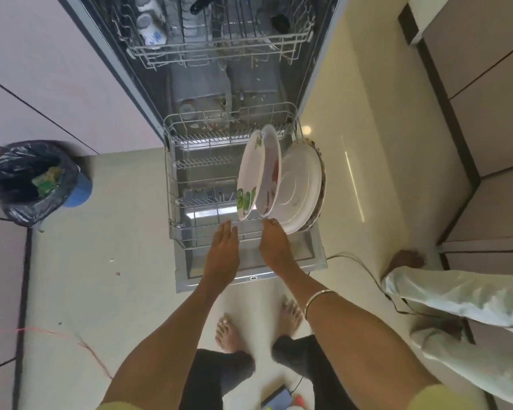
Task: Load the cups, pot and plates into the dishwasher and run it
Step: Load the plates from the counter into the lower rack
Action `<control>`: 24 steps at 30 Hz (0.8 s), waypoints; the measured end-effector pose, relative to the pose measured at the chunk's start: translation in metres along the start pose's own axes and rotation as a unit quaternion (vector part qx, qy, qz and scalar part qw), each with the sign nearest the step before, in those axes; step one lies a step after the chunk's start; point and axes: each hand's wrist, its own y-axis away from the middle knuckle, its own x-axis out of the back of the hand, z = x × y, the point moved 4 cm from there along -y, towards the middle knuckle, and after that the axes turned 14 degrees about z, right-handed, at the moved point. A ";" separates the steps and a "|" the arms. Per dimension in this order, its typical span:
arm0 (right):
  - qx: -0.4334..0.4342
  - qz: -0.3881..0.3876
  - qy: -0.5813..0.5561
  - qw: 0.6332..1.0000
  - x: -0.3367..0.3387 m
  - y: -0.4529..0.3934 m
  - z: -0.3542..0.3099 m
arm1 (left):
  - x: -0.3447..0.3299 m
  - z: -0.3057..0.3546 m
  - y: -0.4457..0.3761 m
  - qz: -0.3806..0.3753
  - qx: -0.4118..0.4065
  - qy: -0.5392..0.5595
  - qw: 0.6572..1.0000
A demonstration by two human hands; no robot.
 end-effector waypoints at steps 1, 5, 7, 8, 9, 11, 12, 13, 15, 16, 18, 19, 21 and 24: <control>0.010 0.001 0.000 1.000 -0.010 -0.005 0.007 | -0.013 -0.003 0.000 0.019 -0.001 0.009 1.000; 0.165 0.105 0.026 0.980 -0.055 -0.012 0.037 | -0.072 -0.013 0.003 0.081 -0.003 0.062 0.995; 0.225 0.122 0.066 0.965 -0.087 -0.008 0.055 | -0.098 -0.022 0.008 0.117 -0.003 0.087 0.989; 0.248 0.122 0.085 0.957 -0.103 -0.007 0.065 | -0.111 -0.025 0.011 0.140 0.000 0.094 0.986; 0.267 0.125 0.102 0.950 -0.119 -0.007 0.075 | -0.122 -0.030 0.014 0.165 0.004 0.102 0.981; 0.286 0.157 0.112 0.939 -0.143 -0.013 0.086 | -0.141 -0.041 0.014 0.210 0.016 0.130 0.969; 0.287 0.184 0.100 0.935 -0.151 -0.016 0.088 | -0.149 -0.047 0.012 0.231 0.017 0.140 0.963; 0.289 0.216 0.082 0.929 -0.156 -0.018 0.089 | -0.157 -0.052 0.009 0.257 0.007 0.142 0.956; 0.303 0.273 0.052 0.912 -0.165 -0.024 0.093 | -0.175 -0.062 0.000 0.307 -0.028 0.136 0.941; 0.313 0.298 0.048 0.901 -0.169 -0.029 0.096 | -0.181 -0.066 -0.007 0.331 -0.042 0.133 0.933; 0.346 0.338 0.053 0.874 -0.176 -0.043 0.098 | -0.193 -0.073 -0.020 0.377 -0.060 0.122 0.916; 0.362 0.354 0.059 0.860 -0.179 -0.052 0.099 | -0.198 -0.076 -0.027 0.399 -0.061 0.118 0.907; 0.373 0.389 0.074 0.839 -0.184 -0.071 0.095 | -0.205 -0.084 -0.043 0.437 -0.073 0.108 0.890; 0.372 0.431 0.064 0.819 -0.191 -0.098 0.089 | -0.209 -0.094 -0.073 0.483 -0.097 0.095 0.865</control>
